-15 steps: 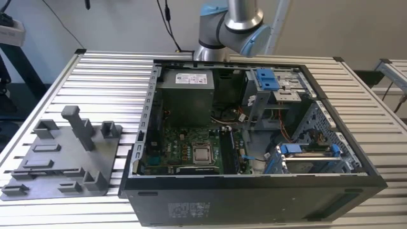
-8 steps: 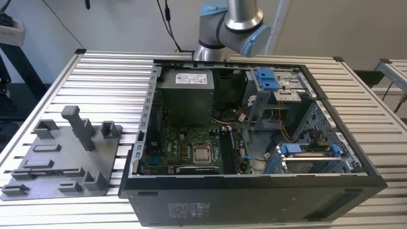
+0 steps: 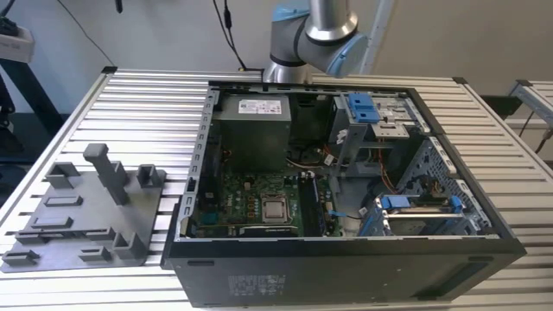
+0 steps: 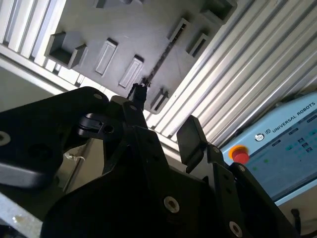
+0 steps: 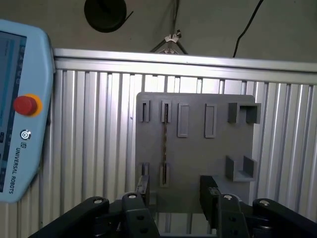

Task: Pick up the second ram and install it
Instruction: 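Pick up the second ram and move it above second insertion slot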

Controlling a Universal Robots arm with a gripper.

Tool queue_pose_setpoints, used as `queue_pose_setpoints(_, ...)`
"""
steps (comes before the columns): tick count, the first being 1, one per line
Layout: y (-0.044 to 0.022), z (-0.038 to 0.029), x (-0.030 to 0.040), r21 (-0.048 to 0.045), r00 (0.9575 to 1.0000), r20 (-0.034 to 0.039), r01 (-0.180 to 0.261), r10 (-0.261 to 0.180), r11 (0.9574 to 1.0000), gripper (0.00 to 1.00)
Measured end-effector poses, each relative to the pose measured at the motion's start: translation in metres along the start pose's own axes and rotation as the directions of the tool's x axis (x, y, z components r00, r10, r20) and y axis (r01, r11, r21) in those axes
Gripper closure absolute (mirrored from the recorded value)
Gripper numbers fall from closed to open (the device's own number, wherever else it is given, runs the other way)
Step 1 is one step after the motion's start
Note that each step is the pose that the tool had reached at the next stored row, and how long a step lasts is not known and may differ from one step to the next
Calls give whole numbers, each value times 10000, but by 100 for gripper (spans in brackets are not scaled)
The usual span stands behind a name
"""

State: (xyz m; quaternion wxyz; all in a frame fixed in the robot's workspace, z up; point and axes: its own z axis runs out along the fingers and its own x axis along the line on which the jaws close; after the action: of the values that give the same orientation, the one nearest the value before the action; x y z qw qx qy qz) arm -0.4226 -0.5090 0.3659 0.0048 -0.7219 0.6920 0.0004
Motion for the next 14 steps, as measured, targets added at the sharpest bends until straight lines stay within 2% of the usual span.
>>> queue_pose_setpoints(1,1,0,1,6,10000,52,-1,1,10000,46)
queue_pose_setpoints(2,1,1,0,14,9999,143,-2,1,10000,46)
queue_pose_setpoints(3,0,3,0,27,9997,253,-2,2,10000,46)
queue_pose_setpoints(5,0,7,4,49,9985,549,-5,3,10000,46)
queue_pose_setpoints(7,1,15,5,44,9983,579,-7,4,10000,46)
queue_pose_setpoints(12,1,43,7,-249,9983,591,11,3,9997,46)
queue_pose_setpoints(14,1,70,7,-254,9983,591,11,4,9997,46)
